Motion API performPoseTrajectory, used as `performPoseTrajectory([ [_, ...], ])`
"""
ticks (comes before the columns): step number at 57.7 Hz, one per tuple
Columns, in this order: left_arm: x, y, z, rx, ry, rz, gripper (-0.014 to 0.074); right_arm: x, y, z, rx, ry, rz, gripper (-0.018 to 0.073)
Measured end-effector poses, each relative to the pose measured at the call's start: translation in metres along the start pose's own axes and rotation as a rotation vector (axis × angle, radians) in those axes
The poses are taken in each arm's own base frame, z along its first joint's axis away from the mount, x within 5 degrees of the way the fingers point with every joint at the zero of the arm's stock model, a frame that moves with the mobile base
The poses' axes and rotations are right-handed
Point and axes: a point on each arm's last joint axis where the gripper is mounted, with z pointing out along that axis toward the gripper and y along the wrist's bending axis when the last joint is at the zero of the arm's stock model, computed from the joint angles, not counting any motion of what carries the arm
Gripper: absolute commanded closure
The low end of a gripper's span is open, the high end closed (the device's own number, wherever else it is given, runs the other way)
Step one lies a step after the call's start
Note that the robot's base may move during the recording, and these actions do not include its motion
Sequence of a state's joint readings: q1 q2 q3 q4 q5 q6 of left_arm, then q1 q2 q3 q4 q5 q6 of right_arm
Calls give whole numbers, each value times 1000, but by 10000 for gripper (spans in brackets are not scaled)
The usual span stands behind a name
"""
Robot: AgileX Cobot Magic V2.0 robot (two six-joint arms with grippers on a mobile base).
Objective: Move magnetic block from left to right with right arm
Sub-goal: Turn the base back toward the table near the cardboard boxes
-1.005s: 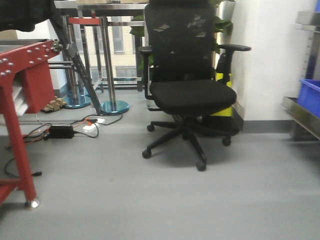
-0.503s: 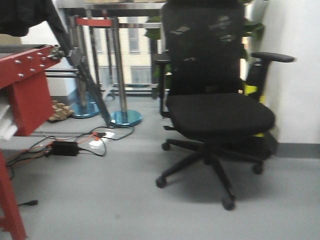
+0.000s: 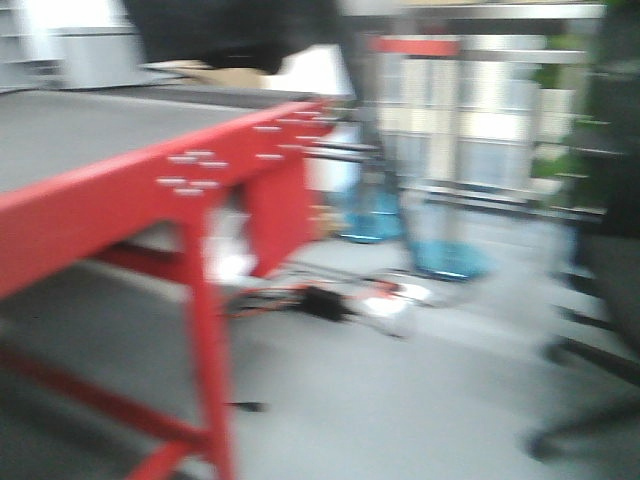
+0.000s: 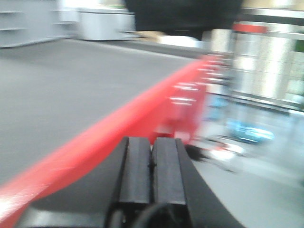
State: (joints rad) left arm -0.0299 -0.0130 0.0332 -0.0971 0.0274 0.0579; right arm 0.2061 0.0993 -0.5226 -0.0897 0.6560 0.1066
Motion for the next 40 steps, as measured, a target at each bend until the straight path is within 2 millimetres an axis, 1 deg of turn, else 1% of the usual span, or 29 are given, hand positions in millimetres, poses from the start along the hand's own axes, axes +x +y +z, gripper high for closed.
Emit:
performPoseTrajectory([
  [40,0,0,0,0,0,0,722,0,0,0,0,0,0,335],
])
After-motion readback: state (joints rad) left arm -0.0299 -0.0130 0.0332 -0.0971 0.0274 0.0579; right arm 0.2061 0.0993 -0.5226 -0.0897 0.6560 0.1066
